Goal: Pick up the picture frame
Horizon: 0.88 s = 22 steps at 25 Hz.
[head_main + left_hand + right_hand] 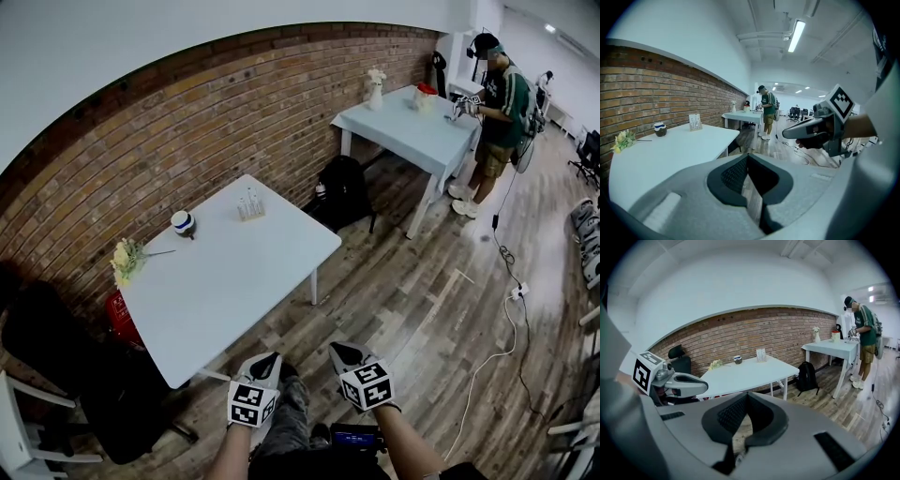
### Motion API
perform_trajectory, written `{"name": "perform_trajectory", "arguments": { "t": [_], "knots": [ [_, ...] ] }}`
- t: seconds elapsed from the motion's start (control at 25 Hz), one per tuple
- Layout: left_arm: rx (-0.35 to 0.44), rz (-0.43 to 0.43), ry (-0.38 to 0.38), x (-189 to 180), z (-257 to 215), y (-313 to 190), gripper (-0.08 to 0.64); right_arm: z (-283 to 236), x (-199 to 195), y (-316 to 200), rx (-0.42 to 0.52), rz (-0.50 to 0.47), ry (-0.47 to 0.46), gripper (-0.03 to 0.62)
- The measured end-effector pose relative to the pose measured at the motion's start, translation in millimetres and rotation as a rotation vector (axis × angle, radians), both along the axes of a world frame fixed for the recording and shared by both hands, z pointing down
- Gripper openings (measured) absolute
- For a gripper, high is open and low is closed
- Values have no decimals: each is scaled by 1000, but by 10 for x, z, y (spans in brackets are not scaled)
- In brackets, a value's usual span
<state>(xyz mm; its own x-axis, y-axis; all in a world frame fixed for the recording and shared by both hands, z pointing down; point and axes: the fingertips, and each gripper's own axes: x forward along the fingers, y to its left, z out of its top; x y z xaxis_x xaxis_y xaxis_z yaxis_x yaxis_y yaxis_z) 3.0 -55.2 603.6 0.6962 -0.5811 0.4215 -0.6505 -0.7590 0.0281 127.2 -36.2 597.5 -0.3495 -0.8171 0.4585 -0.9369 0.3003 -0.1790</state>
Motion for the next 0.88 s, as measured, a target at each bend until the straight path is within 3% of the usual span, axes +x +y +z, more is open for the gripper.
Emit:
{"name": "perform_trajectory", "arguments": {
  "t": [0.36,0.88],
  "knots": [
    [0,17,43,304,56,-881,12,4,247,-833,8,19,37,9],
    [-27,5,60,305,-9,-2525,12,-50,194,-2527,-21,1,50,9]
  ]
}}
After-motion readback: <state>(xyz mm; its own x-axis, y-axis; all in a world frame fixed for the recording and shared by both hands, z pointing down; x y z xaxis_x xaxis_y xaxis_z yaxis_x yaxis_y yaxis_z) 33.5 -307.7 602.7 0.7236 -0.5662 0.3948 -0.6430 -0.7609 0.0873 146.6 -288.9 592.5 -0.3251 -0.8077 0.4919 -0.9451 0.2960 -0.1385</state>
